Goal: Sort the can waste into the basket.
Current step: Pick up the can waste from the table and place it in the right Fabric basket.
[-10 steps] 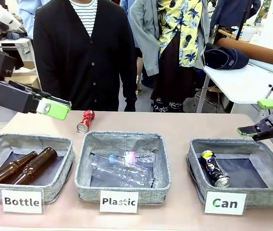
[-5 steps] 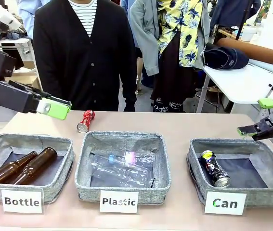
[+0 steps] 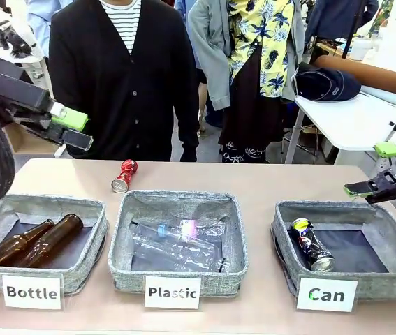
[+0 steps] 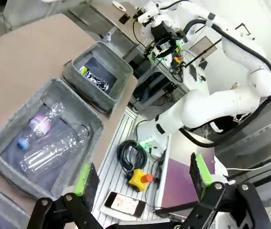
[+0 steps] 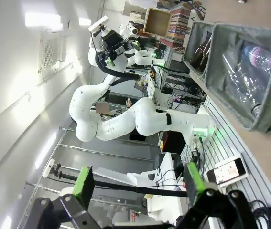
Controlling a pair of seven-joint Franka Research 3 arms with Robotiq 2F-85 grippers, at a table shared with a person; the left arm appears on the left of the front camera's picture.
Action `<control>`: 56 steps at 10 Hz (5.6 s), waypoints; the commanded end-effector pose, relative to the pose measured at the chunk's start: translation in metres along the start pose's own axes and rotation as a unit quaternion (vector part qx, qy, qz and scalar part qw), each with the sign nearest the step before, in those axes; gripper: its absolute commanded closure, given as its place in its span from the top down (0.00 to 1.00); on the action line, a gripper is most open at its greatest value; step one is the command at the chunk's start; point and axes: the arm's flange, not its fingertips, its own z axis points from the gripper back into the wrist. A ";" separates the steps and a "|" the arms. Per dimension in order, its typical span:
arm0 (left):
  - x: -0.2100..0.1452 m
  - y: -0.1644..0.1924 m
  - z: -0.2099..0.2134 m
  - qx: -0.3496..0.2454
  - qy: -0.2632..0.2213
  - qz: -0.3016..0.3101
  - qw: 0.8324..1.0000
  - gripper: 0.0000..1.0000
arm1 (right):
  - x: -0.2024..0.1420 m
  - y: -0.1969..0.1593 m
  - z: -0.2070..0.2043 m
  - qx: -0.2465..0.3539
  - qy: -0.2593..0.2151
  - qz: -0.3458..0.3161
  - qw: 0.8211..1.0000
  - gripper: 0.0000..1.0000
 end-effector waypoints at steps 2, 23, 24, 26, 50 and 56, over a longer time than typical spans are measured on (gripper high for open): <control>-0.041 0.016 0.033 -0.035 -0.047 0.119 0.991 1.00 | 0.002 0.004 -0.002 0.008 -0.001 0.004 1.000 1.00; 0.125 0.233 -0.025 0.387 0.105 0.357 0.844 1.00 | 0.002 0.004 -0.002 0.008 -0.001 0.004 1.000 1.00; 0.119 0.228 -0.041 0.344 0.136 0.318 0.873 1.00 | 0.002 0.004 -0.002 0.008 -0.001 0.004 1.000 1.00; 0.130 0.236 -0.010 0.373 0.104 0.371 0.844 1.00 | 0.002 0.004 -0.002 0.008 -0.001 0.004 1.000 1.00; 0.093 0.351 -0.131 0.519 0.089 0.212 0.823 0.00 | 0.002 0.004 -0.002 0.008 -0.001 0.004 1.000 1.00; 0.060 0.171 -0.010 0.358 0.204 0.115 0.904 0.00 | 0.002 0.004 -0.002 0.008 -0.001 0.004 1.000 1.00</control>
